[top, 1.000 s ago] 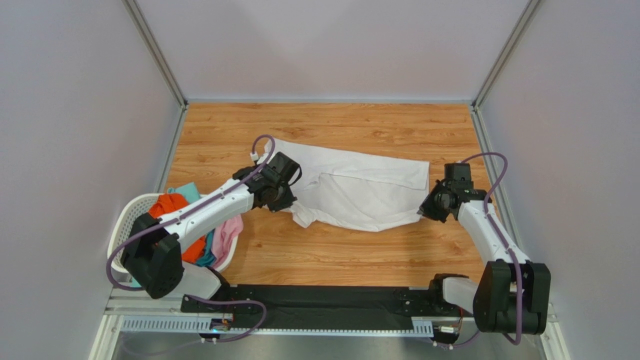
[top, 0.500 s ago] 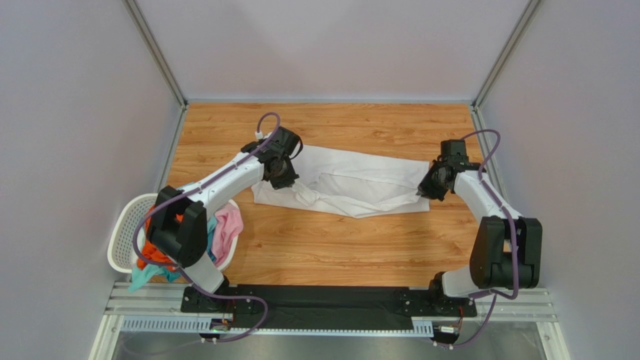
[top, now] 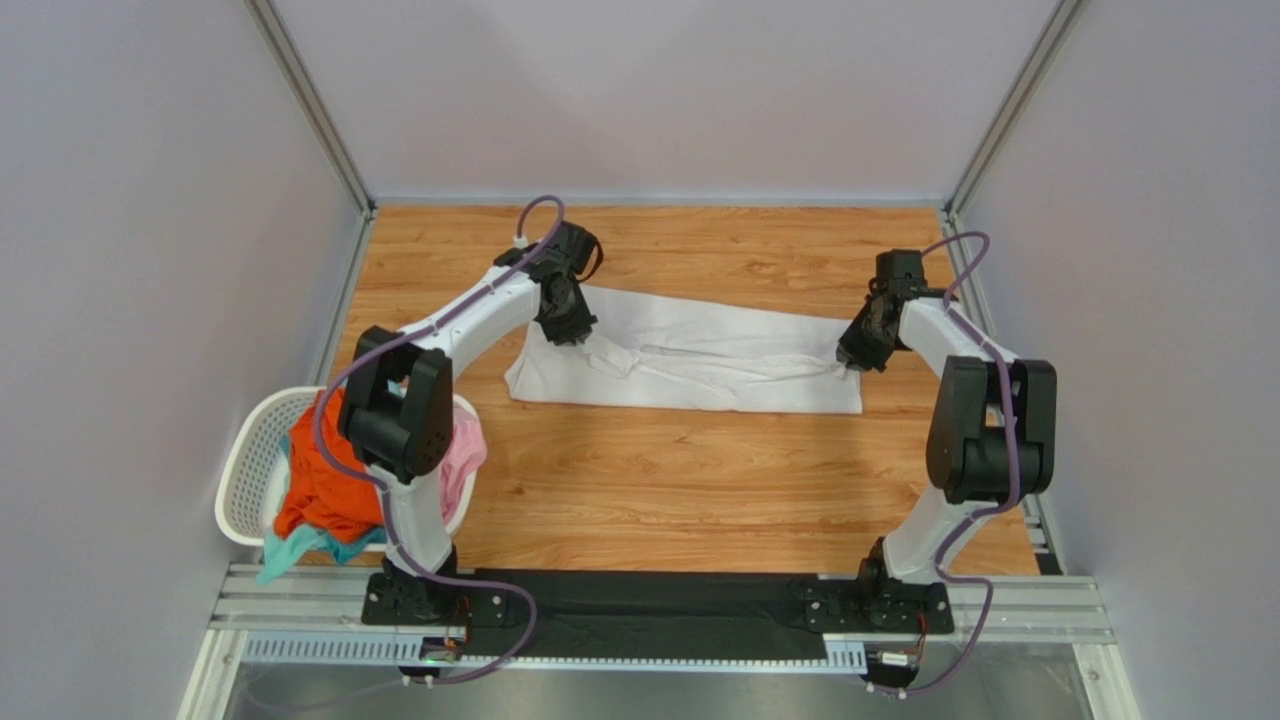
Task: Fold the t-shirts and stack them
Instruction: Fold the tshirt
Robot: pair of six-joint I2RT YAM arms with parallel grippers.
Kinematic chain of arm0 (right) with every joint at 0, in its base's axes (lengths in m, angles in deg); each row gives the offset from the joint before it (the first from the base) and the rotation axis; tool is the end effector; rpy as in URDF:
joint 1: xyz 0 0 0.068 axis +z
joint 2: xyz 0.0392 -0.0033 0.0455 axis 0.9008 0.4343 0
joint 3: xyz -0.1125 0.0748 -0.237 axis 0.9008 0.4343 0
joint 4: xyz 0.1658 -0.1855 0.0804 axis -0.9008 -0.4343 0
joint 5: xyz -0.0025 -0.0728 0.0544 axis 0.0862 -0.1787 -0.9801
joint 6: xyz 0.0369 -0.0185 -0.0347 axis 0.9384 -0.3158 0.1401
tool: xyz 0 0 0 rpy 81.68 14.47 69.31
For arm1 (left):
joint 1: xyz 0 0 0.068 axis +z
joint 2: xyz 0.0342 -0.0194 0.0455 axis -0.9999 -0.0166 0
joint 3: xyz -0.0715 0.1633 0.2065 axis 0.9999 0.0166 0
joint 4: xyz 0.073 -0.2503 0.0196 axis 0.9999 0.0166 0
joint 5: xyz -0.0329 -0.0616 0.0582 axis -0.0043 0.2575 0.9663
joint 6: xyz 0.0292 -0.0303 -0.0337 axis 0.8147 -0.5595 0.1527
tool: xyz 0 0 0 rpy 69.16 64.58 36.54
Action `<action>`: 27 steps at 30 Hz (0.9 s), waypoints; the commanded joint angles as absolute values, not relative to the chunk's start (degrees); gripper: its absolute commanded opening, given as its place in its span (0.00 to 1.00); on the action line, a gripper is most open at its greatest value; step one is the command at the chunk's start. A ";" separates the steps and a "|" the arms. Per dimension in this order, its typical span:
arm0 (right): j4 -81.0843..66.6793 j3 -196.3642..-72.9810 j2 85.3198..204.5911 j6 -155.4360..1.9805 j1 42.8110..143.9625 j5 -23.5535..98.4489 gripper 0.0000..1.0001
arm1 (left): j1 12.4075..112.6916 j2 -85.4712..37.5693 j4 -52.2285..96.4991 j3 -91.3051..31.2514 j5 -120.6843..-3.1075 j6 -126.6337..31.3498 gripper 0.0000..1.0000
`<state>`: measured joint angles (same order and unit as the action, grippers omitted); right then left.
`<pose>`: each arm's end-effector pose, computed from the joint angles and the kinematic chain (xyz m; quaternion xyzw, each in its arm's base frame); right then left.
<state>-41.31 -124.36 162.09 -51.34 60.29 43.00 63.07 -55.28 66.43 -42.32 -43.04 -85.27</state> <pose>0.3371 -0.0222 0.1907 0.3011 0.9334 0.0647 0.1840 0.3557 -0.1660 0.2307 -0.2155 0.9471 -0.0629 0.2293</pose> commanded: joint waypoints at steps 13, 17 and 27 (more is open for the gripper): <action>-42.03 -119.53 144.33 -54.80 61.35 42.29 1.00 | 64.44 -44.90 61.34 -34.46 -49.76 -82.03 1.00; -41.33 -112.84 137.01 -55.33 62.94 39.03 1.00 | 62.25 -42.68 55.89 -27.74 -54.59 -82.99 1.00; -43.69 -106.58 127.33 -59.81 63.03 35.59 1.00 | 61.19 -52.42 51.22 -32.29 -56.54 -83.52 1.00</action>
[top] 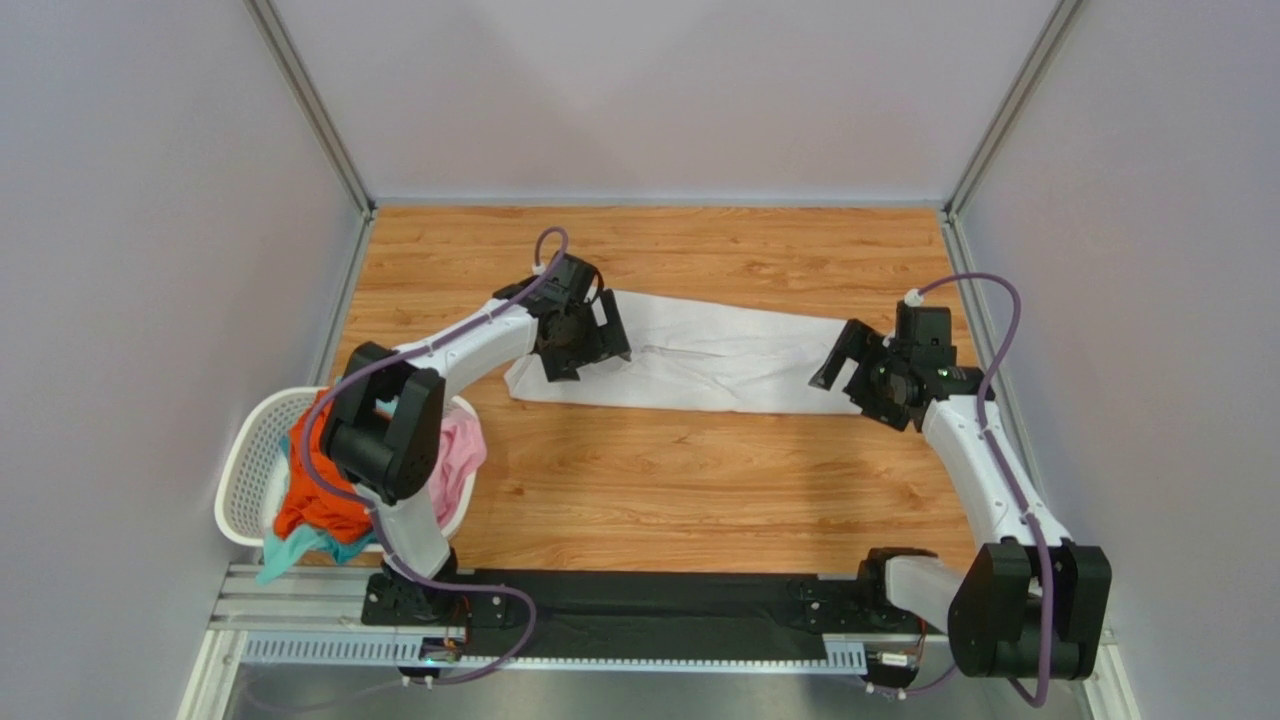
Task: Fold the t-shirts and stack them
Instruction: Fold the tshirt
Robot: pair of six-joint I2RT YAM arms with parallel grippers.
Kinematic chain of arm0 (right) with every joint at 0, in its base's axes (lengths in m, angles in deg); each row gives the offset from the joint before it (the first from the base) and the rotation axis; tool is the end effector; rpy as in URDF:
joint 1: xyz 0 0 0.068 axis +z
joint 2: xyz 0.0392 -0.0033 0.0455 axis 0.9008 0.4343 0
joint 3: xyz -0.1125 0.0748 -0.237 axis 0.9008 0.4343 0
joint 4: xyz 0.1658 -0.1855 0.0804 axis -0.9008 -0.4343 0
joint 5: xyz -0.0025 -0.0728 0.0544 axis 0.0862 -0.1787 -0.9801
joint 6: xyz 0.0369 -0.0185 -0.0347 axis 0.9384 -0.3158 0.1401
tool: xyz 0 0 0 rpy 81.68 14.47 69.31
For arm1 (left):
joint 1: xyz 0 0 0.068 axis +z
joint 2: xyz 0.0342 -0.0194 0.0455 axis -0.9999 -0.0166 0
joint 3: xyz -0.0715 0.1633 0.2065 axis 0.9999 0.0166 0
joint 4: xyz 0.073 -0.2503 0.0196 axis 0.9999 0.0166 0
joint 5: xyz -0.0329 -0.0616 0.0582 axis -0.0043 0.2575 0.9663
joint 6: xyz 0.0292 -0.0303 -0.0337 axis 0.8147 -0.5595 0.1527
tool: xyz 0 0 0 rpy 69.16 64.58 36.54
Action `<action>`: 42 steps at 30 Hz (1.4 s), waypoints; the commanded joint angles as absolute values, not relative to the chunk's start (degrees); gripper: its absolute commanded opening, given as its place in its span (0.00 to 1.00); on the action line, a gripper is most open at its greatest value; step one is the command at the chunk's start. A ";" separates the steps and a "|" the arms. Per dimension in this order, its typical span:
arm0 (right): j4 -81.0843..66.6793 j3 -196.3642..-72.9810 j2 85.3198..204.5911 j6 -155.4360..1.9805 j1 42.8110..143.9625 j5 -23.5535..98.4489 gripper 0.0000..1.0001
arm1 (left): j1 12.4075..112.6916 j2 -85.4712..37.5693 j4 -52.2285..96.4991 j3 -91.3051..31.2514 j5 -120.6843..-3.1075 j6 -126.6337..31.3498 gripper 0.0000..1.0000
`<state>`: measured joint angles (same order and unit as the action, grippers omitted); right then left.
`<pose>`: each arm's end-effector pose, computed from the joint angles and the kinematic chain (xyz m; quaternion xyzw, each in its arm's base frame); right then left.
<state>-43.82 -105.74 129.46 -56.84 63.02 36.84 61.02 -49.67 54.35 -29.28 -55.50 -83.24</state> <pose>0.2231 0.0002 0.2406 0.2100 0.9309 0.1312 0.2685 0.3248 -0.1742 0.2086 -0.1564 0.9526 -0.1713 0.1967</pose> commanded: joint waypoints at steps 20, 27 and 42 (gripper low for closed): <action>-48.18 -110.90 126.54 -61.31 63.03 38.32 1.00 | 64.88 -72.46 50.69 -59.79 -53.20 -80.89 1.00; -48.53 -110.89 126.28 -61.74 63.03 38.23 1.00 | 64.97 -70.11 54.38 -64.30 -51.09 -77.29 1.00; -40.80 -131.08 153.76 -64.99 64.00 33.40 1.00 | 60.31 -40.30 56.24 -30.38 -44.39 -82.47 1.00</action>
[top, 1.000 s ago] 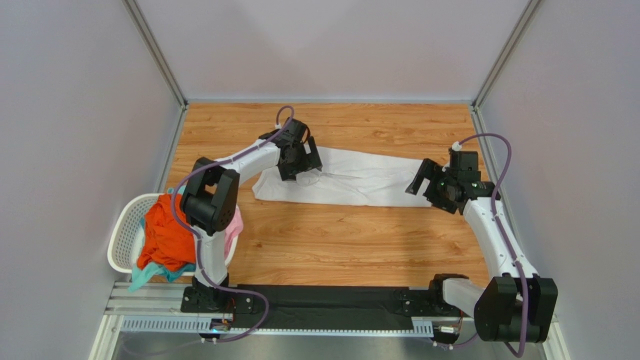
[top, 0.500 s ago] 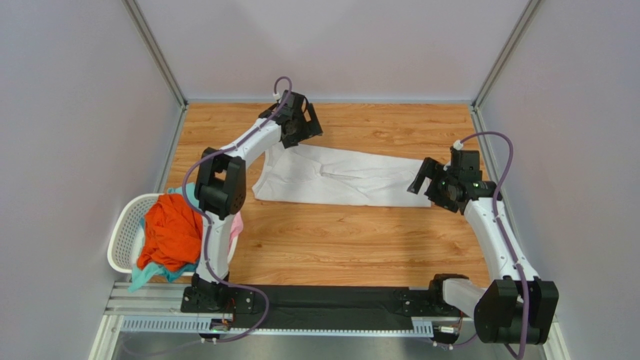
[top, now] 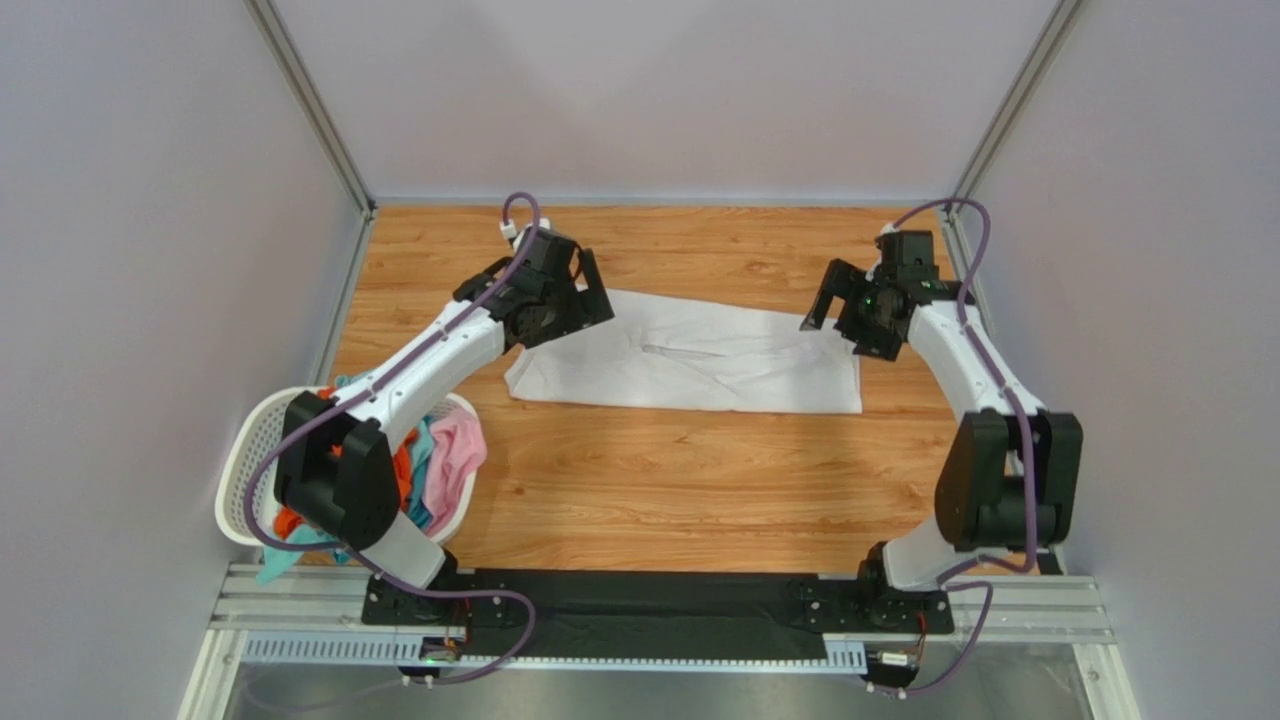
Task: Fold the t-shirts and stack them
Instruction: Fold the tshirt
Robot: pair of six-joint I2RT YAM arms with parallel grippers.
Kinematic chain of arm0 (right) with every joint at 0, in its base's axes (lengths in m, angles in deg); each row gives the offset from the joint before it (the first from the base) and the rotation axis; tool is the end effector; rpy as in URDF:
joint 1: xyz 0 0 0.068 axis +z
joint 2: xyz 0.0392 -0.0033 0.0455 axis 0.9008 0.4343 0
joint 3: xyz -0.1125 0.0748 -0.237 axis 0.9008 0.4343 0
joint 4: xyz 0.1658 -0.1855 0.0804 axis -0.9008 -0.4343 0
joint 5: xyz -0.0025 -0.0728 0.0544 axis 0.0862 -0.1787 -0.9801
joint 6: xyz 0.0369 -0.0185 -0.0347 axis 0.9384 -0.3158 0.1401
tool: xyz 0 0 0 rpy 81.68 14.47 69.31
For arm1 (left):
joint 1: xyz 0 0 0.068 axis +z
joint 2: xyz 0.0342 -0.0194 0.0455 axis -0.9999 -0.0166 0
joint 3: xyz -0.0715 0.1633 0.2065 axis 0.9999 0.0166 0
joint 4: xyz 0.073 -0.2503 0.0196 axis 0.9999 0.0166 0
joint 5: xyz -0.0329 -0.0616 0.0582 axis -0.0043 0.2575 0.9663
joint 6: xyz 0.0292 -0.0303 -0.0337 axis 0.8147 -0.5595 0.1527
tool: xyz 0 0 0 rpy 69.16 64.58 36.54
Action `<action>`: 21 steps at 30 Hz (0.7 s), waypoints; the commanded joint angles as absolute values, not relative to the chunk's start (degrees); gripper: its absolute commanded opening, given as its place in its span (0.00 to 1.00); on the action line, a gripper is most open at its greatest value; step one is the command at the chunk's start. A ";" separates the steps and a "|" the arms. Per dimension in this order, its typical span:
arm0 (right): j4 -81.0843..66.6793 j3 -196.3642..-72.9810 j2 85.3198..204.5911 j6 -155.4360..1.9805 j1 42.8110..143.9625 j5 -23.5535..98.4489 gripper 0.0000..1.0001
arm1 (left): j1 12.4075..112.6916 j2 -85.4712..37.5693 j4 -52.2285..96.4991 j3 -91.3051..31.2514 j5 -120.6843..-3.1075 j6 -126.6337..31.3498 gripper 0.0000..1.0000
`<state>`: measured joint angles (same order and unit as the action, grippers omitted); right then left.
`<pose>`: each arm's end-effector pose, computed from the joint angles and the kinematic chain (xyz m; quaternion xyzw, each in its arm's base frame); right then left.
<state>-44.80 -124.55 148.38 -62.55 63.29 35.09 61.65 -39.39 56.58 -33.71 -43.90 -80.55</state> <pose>0.3051 0.0009 0.2615 0.1579 0.9428 0.1312 0.2626 0.3135 -0.1557 0.2919 -0.1684 0.9132 -0.1488 0.3399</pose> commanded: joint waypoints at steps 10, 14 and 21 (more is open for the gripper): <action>-43.43 -147.89 177.86 -67.20 69.80 36.30 1.00 | 60.22 -58.20 59.30 -40.71 -49.59 -81.85 1.00; -43.87 -144.23 179.45 -65.97 69.80 36.13 1.00 | 60.22 -65.78 63.61 -48.02 -49.50 -80.98 1.00; -36.32 -118.31 164.29 -60.36 70.85 31.03 1.00 | 60.75 -77.29 72.22 -65.84 -48.45 -77.20 1.00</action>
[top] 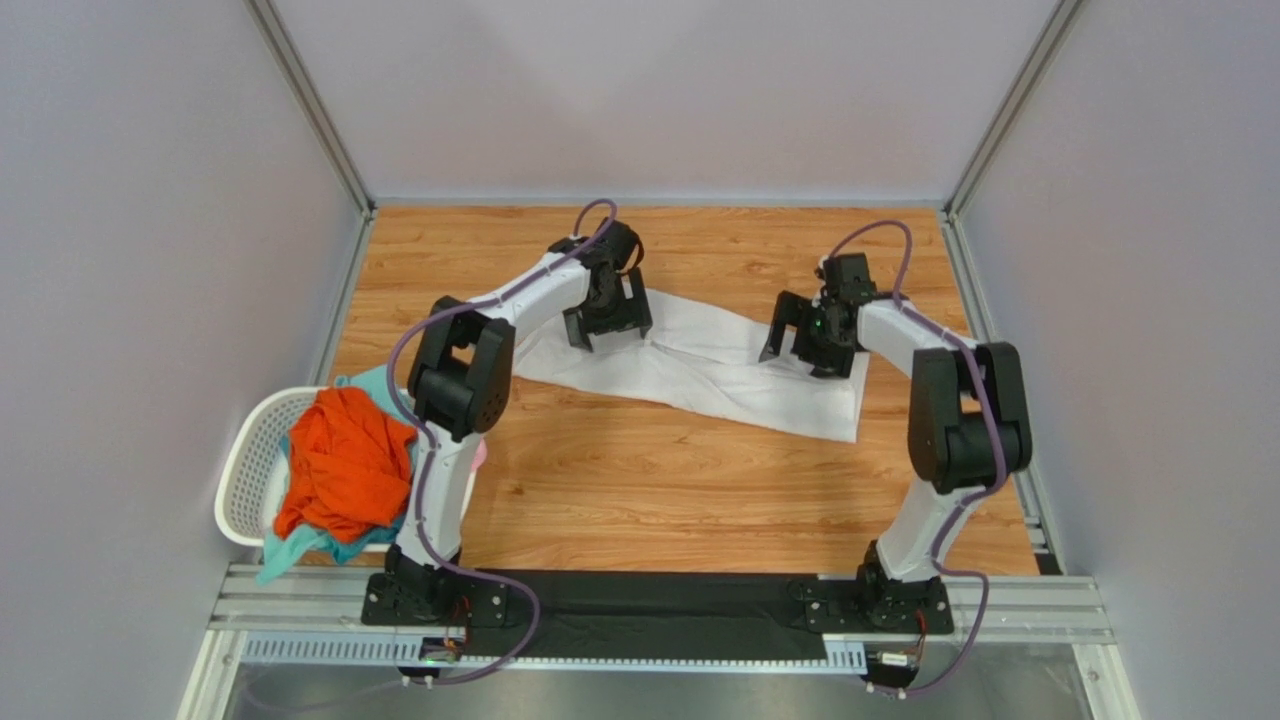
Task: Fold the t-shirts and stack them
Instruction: Fold the tshirt
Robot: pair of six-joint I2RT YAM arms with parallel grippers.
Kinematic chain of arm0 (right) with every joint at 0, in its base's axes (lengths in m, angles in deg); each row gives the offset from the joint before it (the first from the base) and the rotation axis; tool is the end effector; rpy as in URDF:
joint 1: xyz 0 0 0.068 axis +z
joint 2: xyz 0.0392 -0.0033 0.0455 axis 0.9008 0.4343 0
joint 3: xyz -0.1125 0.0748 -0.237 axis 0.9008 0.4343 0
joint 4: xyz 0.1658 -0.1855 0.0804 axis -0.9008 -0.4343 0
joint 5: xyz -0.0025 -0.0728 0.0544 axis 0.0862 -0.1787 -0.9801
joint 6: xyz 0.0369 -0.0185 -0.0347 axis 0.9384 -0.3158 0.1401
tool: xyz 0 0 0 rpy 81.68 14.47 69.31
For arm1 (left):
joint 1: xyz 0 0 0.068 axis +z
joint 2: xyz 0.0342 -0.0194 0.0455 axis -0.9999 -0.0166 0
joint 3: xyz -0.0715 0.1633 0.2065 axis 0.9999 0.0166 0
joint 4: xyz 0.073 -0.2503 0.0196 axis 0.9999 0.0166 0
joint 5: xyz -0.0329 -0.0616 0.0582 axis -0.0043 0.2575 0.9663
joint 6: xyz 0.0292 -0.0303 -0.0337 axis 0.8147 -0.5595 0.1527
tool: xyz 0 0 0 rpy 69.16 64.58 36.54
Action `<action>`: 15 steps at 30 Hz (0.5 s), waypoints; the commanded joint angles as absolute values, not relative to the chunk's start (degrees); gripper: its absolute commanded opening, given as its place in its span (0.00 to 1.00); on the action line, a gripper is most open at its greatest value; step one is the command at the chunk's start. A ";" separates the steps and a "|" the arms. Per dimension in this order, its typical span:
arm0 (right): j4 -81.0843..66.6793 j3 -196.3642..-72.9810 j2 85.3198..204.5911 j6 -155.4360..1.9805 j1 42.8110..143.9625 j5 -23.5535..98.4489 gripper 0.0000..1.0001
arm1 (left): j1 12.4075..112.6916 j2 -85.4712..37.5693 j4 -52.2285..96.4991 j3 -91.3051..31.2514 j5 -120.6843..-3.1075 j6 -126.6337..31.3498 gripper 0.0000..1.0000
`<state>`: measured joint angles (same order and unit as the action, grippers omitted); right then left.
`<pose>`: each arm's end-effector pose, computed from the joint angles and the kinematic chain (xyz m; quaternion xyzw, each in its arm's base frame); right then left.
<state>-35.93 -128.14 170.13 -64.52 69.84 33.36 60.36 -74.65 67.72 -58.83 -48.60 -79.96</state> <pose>0.3664 0.0430 0.1669 0.0933 0.9696 0.1409 0.1768 0.4075 -0.2194 0.1752 -0.1380 0.9720 -0.0750 0.1750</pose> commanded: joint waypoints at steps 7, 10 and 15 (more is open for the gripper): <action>-32.36 -90.11 139.70 -48.67 86.82 32.78 1.00 | 60.75 -89.49 77.49 -84.40 -53.19 -72.89 1.00; -33.06 -83.50 128.17 -39.35 101.90 33.49 1.00 | 60.75 -92.68 80.31 -88.81 -57.58 -72.36 1.00; -34.90 -83.99 119.87 -33.01 116.01 34.36 1.00 | 60.75 -93.21 80.58 -87.68 -61.18 -72.36 1.00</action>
